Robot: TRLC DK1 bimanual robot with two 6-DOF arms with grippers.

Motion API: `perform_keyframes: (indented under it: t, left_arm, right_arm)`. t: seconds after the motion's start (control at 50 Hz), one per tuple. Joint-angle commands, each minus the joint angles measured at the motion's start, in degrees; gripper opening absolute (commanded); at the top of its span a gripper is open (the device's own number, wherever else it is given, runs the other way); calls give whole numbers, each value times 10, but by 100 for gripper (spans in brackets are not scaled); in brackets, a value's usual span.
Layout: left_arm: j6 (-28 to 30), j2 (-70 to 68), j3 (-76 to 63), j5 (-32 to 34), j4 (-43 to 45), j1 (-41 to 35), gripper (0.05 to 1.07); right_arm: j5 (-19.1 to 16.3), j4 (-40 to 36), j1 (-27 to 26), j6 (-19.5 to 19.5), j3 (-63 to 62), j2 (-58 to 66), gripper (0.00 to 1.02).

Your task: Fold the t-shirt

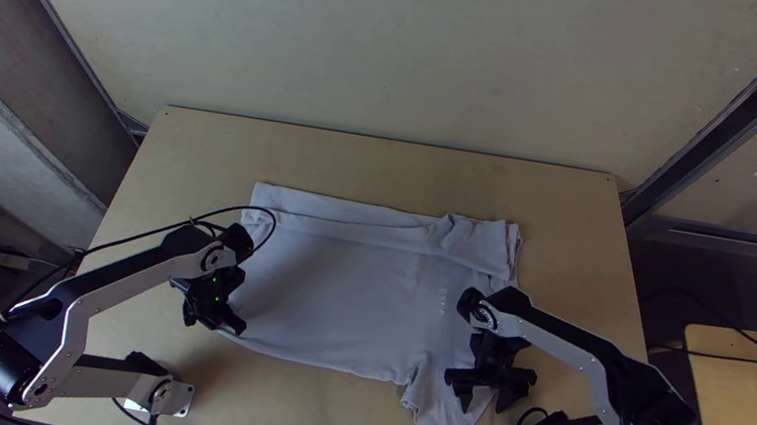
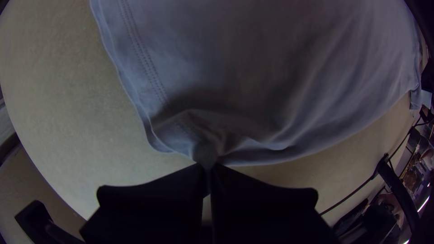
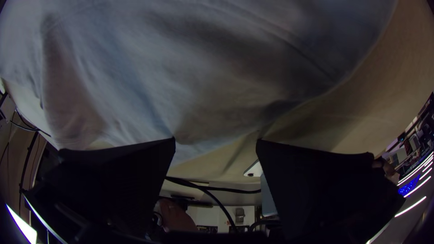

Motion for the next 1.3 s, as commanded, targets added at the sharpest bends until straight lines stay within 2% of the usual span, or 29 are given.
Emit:
perform_keyframes:
  t: [0.0,0.04,0.14,0.24,0.26,0.46,0.66,0.96,1.28]
  left_arm:
    - [-5,-10,9,3,-4,5,8]
    - [-4,-10,10,3,-4,5,8]
    - [-2,-7,15,3,-5,6,8]
    - [1,-7,18,3,-5,10,8]
    - [1,-6,19,3,-5,10,8]
    - [1,-3,26,3,-5,15,8]
    - [-3,-3,27,3,-4,15,8]
    - [1,-27,61,6,-4,33,8]
    - [32,-27,137,10,-10,86,8]
  right_arm:
    - [-3,32,13,10,-6,25,71]
    - [-3,39,13,11,-6,28,64]
    - [5,63,20,14,-10,25,37]
    - [37,76,40,16,-8,20,5]
    - [40,80,42,20,-8,17,2]
    - [41,72,53,28,10,-9,3]
    - [46,41,35,30,39,-71,2]
    - [73,-21,-35,21,83,-129,2]
    - [107,-54,-135,-37,147,-133,3]
